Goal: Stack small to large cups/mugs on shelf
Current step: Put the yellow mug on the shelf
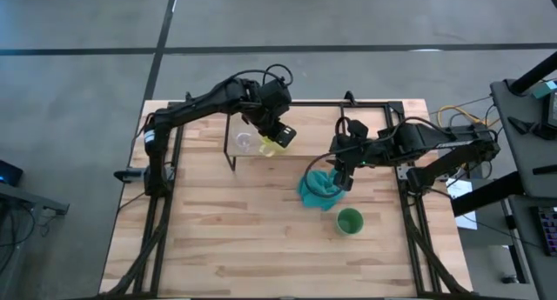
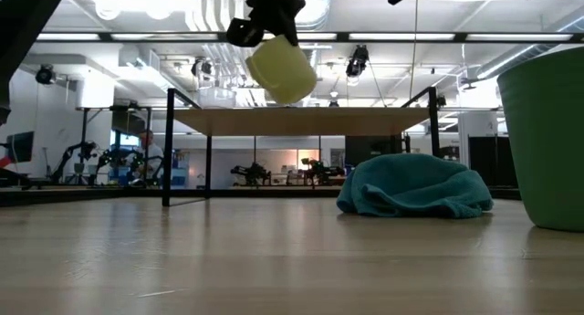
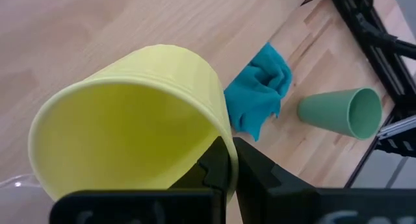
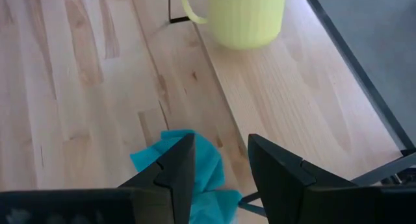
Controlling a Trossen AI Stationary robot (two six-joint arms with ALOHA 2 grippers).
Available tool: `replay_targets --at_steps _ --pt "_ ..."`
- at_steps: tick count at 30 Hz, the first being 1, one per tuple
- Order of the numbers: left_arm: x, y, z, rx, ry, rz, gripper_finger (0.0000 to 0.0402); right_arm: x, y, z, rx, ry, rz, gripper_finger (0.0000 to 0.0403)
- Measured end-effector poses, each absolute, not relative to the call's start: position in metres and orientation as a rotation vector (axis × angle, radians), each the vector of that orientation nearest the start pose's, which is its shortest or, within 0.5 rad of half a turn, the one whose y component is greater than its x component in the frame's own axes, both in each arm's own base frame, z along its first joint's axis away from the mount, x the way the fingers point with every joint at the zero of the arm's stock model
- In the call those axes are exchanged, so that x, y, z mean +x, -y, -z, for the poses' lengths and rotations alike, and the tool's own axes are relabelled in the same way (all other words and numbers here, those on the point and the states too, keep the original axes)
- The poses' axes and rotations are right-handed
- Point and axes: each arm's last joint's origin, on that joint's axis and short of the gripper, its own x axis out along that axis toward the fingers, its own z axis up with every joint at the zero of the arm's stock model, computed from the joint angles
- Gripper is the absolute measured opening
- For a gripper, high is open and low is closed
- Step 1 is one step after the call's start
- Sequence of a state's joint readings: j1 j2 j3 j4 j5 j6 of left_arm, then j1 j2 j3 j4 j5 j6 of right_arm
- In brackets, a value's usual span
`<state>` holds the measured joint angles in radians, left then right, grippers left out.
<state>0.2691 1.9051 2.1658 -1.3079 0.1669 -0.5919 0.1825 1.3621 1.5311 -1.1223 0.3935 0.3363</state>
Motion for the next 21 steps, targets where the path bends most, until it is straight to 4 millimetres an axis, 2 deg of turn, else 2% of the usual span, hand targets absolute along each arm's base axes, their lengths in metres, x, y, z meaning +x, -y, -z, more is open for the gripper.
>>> replay_targets --at_steps 9,21 --pt "0.371 -0.101 -0.377 -0.763 -1.008 -0.417 0.0 0.249 -0.035 -0.385 0.039 -0.871 0.344 0.0137" --pt "0.375 -0.105 -0.376 -0.721 -0.991 -0.391 0.0 0.249 -0.035 -0.385 0.034 -0.872 0.342 0.0137"
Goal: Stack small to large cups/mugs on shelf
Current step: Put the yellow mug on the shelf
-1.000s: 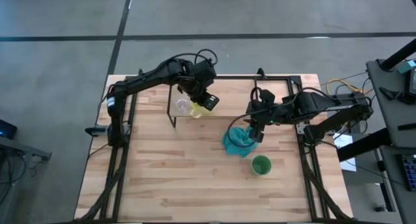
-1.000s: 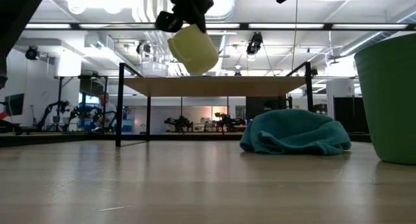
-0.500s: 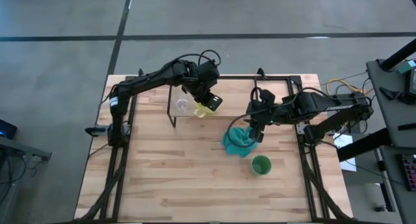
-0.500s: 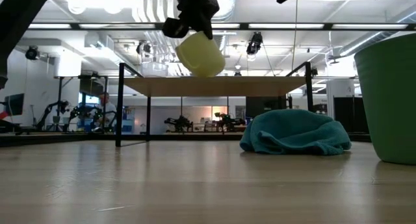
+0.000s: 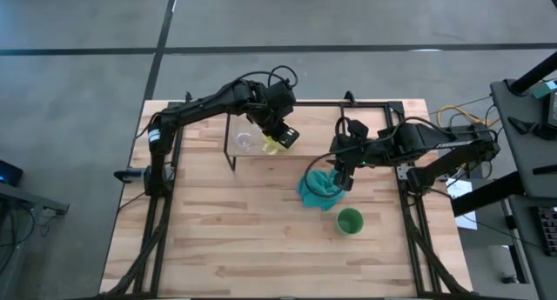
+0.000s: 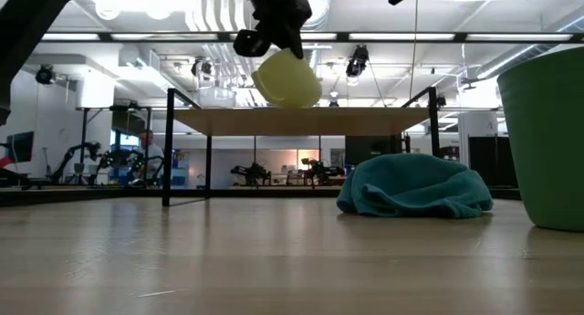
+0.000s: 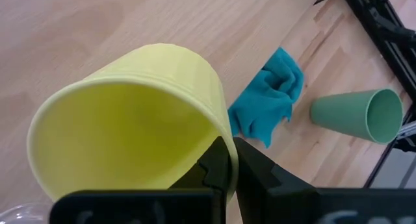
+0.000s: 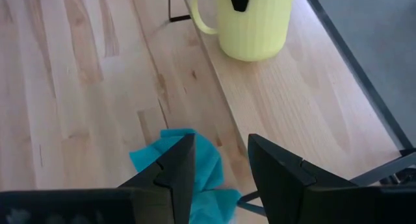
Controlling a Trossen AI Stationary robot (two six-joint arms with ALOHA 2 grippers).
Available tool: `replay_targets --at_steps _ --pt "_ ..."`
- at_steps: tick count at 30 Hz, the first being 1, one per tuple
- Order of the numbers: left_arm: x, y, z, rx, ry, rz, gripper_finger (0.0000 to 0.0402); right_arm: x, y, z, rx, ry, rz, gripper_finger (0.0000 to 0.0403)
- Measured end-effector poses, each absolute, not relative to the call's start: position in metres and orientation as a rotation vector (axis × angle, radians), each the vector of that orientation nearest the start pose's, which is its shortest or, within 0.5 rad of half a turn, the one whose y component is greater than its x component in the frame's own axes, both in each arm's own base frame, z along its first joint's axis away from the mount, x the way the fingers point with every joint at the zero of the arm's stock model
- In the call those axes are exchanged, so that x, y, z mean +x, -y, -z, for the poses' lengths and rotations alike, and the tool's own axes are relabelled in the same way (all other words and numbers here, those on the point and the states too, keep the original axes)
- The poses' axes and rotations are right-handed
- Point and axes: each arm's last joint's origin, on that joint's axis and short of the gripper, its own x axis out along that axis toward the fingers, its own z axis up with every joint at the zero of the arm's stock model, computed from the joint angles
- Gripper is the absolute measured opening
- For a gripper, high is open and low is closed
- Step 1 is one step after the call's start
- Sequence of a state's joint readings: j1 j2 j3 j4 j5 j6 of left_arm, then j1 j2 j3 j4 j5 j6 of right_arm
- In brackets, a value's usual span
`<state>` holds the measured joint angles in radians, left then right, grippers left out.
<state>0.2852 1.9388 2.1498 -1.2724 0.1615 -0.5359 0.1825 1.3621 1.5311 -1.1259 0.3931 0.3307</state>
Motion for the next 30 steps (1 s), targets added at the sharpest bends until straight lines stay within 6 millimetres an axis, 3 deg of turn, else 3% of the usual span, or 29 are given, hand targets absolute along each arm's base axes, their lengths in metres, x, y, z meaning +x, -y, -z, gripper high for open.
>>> replay_targets --at_steps 13,22,30 --pt "0.373 -0.105 -0.375 -0.69 -1.02 -0.34 0.0 0.252 -0.028 -0.382 -0.031 -0.883 0.373 0.0137" --pt "0.372 -0.104 -0.376 -0.659 -1.031 -0.3 0.0 0.288 -0.006 -0.351 -0.092 -1.015 0.305 0.0137" --pt "0.372 -0.103 -0.376 -0.65 -1.035 -0.268 0.0019 0.298 0.005 -0.357 -0.122 -0.918 0.304 0.0137"
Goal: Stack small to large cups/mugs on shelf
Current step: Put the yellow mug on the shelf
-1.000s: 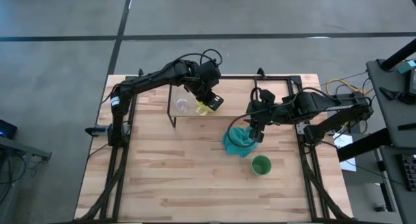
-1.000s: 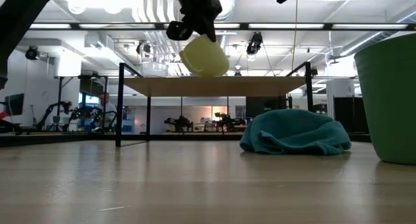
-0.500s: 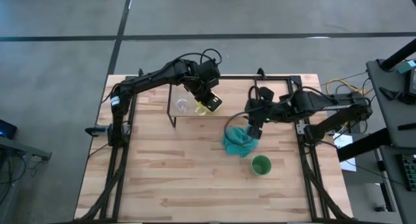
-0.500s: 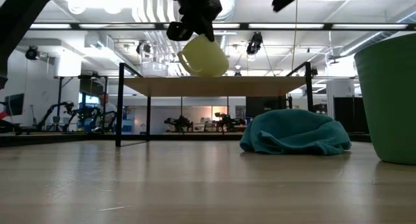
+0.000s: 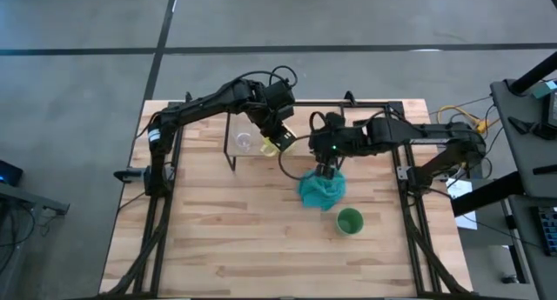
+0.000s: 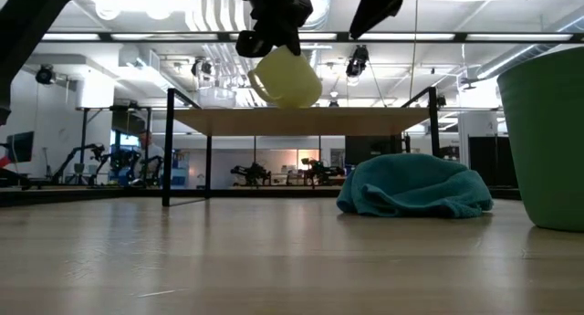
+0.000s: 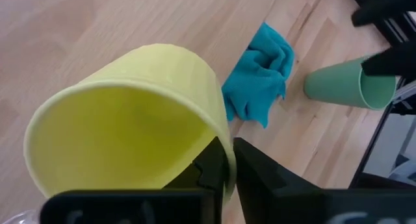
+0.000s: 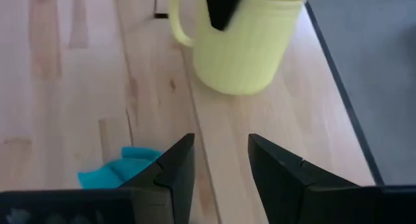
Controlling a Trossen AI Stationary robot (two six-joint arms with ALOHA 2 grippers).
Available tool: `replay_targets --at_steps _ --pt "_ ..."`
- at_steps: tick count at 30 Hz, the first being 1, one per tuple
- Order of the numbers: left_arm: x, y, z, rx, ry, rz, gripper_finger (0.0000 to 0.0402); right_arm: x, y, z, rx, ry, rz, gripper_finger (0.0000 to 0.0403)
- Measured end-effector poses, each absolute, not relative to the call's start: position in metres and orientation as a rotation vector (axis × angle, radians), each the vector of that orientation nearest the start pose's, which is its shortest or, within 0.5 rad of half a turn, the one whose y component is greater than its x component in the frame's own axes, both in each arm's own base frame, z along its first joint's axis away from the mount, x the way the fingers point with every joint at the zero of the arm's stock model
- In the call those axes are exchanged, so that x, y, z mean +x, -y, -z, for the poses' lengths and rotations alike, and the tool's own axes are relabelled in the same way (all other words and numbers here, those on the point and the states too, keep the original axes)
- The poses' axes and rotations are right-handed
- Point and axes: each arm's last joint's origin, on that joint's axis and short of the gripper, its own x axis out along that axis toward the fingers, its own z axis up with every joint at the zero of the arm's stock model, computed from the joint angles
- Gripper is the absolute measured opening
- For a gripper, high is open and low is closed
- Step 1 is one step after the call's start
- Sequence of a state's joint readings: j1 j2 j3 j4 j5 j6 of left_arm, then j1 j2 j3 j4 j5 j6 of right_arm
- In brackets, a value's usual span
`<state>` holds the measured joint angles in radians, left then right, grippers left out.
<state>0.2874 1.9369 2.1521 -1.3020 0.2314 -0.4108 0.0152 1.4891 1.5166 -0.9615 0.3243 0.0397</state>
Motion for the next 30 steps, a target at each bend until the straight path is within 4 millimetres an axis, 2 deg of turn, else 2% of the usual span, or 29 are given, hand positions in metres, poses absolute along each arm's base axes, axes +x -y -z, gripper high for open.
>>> replay_targets --at_steps 7,14,21,30 --pt "0.372 -0.103 -0.376 -0.651 -1.035 -0.268 0.004 0.304 0.02 -0.352 -0.099 -0.929 0.351 0.0137" --pt "0.372 -0.103 -0.377 -0.65 -1.032 -0.268 0.0041 0.326 0.035 -0.329 -0.081 -0.974 0.372 0.0137" --pt "0.371 -0.103 -0.377 -0.649 -1.031 -0.267 0.0041 0.345 0.037 -0.309 -0.069 -1.001 0.32 0.0137" --pt "0.372 -0.103 -0.378 -0.644 -1.018 -0.258 0.0041 0.342 0.037 -0.317 -0.057 -0.958 0.332 0.0137"
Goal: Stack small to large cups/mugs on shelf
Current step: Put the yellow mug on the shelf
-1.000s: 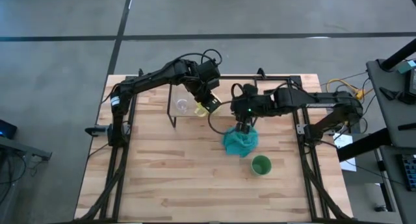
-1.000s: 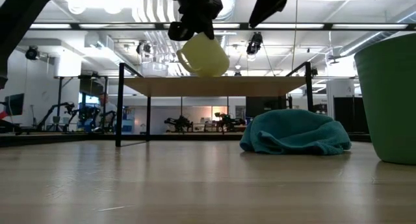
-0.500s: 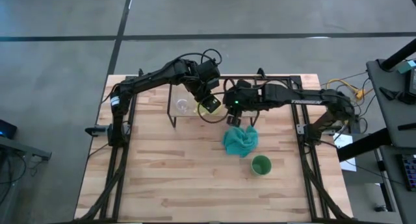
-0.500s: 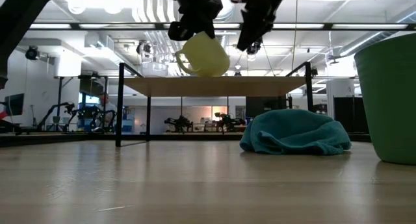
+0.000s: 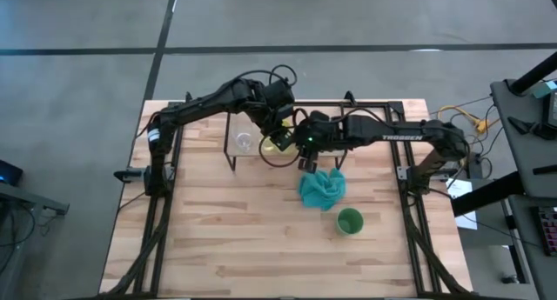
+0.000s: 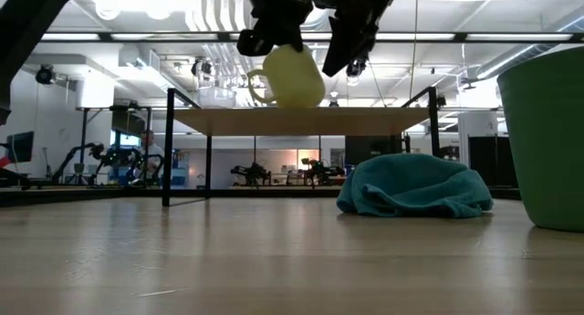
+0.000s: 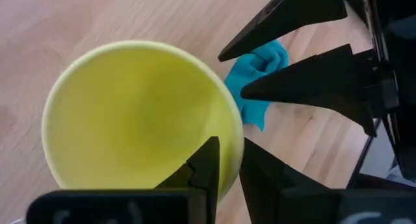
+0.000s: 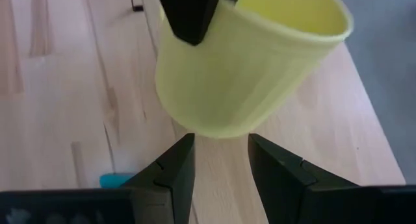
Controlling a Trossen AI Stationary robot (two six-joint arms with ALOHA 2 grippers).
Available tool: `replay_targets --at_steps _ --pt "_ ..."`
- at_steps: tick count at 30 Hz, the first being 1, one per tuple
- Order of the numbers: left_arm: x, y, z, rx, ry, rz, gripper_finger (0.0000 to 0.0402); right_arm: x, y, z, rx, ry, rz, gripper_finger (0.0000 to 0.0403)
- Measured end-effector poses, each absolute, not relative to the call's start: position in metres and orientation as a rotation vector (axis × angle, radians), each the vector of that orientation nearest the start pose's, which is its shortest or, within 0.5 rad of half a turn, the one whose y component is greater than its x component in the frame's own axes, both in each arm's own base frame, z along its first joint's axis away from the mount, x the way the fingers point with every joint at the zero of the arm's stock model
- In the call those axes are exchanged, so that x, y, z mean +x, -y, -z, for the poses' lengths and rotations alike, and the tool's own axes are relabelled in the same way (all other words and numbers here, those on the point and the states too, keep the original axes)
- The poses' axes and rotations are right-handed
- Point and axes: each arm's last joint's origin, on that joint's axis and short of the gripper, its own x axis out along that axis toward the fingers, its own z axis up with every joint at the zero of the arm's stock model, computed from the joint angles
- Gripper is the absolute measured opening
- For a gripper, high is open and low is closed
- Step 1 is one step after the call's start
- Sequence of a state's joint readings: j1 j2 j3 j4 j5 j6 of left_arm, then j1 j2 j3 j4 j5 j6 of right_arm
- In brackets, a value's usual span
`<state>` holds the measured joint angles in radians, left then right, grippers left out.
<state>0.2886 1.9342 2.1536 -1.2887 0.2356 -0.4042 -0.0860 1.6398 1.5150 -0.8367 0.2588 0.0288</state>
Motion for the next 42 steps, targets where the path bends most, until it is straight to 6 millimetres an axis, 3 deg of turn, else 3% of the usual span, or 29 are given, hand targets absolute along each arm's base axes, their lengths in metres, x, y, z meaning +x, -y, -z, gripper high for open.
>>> replay_targets --at_steps 17,30,42 --pt "0.375 -0.105 -0.38 -0.643 -0.982 -0.267 0.0041 0.353 0.04 -0.31 -0.038 -0.913 0.35 0.0137" --pt "0.377 -0.105 -0.381 -0.636 -0.951 -0.259 0.0041 0.35 0.042 -0.311 -0.036 -0.93 0.355 0.0137" --pt "0.375 -0.104 -0.397 -0.624 -0.89 -0.239 0.0041 0.327 0.038 -0.341 -0.022 -0.846 0.356 0.0137"
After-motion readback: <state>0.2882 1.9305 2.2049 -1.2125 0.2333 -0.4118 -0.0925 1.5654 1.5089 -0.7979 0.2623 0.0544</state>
